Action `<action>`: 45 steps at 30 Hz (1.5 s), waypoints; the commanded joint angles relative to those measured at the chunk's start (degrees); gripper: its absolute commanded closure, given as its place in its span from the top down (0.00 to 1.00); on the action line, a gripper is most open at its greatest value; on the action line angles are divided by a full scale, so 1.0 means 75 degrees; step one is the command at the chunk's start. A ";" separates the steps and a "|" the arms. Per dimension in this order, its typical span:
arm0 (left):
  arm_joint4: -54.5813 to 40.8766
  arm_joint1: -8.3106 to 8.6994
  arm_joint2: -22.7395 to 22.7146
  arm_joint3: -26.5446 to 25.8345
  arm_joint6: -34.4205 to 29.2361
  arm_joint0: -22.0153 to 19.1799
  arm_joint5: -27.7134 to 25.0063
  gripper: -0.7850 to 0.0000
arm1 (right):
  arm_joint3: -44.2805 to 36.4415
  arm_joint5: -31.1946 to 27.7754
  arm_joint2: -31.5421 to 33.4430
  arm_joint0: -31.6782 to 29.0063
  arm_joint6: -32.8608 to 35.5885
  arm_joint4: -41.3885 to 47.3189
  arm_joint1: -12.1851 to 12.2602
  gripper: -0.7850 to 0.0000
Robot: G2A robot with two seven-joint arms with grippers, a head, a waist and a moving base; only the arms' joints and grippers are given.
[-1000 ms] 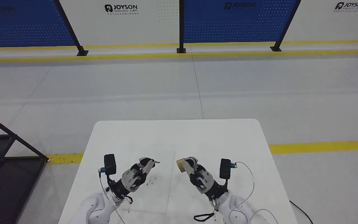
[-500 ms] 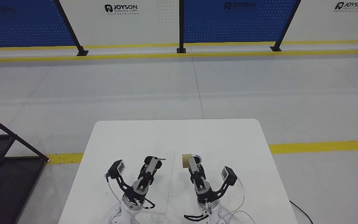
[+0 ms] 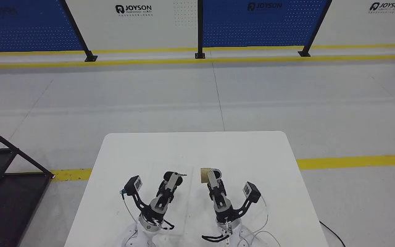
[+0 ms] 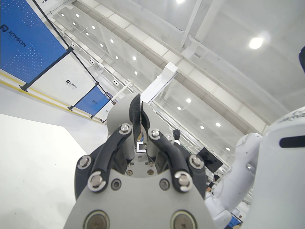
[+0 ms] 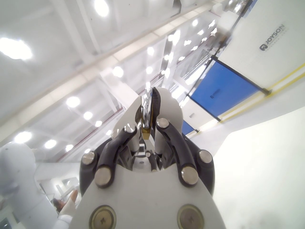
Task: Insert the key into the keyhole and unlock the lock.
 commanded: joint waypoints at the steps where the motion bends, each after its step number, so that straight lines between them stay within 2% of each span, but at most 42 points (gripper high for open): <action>1: 0.0112 -0.0067 0.0156 0.0115 0.0148 -0.0078 0.0065 0.00 | 0.0031 0.0021 -0.0027 0.0021 -0.0043 0.0032 -0.0037 0.00; 9: 0.0710 -0.0327 0.0603 0.0551 0.0968 -0.0388 0.0008 0.00 | 0.0244 0.0128 -0.0141 0.0114 -0.0450 -0.0152 -0.0211 0.00; 17: 0.1244 -0.0497 0.0718 0.0774 0.1633 -0.0484 0.0029 0.00 | 0.0342 0.0434 -0.0126 0.0106 -0.0938 -0.0643 -0.0332 0.00; 45: 0.1368 -0.0794 0.0774 0.1001 0.1785 -0.0589 0.0083 0.00 | 0.0652 0.0547 -0.0236 0.0287 -0.1193 -0.1076 -0.0442 0.00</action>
